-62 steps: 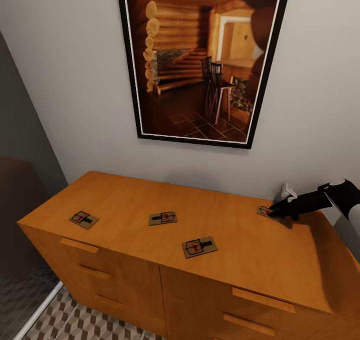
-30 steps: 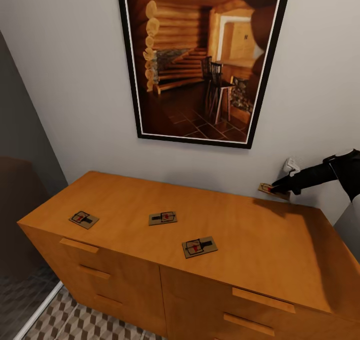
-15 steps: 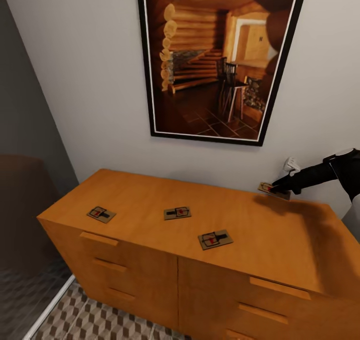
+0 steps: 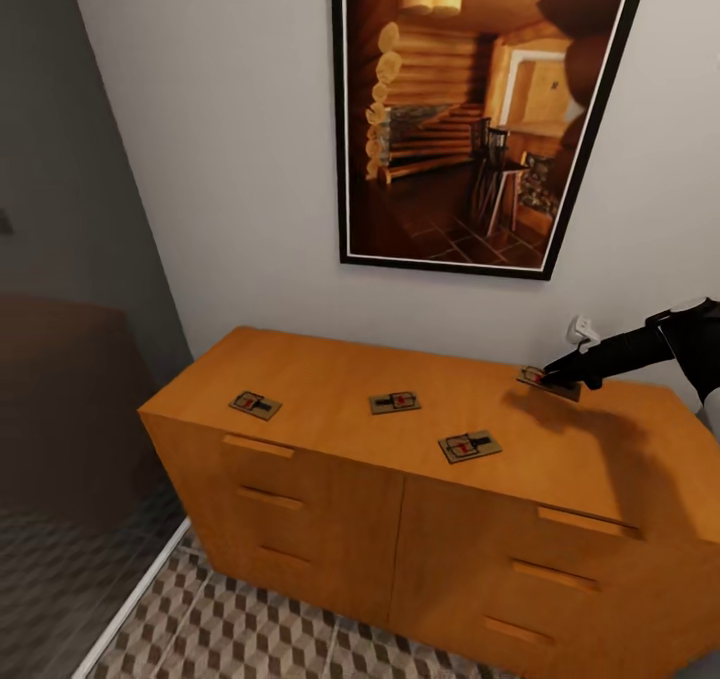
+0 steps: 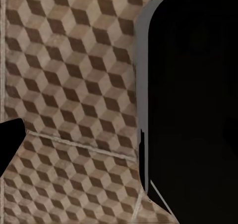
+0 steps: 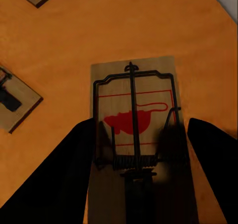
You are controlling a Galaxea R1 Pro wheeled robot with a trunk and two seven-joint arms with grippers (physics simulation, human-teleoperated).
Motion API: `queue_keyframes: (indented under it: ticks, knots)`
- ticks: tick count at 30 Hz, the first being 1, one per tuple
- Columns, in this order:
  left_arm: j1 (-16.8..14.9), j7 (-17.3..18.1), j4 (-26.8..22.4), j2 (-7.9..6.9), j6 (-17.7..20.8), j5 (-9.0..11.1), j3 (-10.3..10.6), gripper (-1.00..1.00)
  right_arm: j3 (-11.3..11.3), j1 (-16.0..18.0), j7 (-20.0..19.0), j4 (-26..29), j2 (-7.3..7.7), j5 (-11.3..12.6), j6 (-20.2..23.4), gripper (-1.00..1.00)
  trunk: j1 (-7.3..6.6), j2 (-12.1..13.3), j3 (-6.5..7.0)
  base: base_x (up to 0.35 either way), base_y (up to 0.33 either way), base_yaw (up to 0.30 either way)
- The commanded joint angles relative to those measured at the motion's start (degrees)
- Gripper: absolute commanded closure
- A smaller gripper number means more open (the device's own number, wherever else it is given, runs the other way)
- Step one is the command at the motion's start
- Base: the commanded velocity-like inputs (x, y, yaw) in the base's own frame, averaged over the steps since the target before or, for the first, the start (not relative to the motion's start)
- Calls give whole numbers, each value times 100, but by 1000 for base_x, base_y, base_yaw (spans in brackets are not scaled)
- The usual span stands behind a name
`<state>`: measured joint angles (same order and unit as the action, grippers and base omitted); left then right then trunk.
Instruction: Take the four mousetraps from the cabinet in the bathroom and place them on the bathroom floor. Make sure all four end up on the same floor surface, and ensure that at least two of them are either under or directly next to the same bathroom sink.
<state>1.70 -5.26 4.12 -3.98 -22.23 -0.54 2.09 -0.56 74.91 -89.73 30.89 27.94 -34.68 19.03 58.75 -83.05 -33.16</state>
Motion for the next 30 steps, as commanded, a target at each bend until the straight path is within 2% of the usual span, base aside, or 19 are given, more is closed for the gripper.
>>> queue_keyframes:
  ticks: [1, 30]
  knots:
    - [-3, -26, 10, 0, -27, -7, 25, -100, -5, 5, -27, -1, 0, -21, 60, 100, -2, -3, -4, -242, 206, 0]
    - [-3, -19, 10, -13, -27, -7, 25, -100, -6, 4, -27, -39, -8, -12, 49, 100, -2, -3, -4, -259, 193, 0]
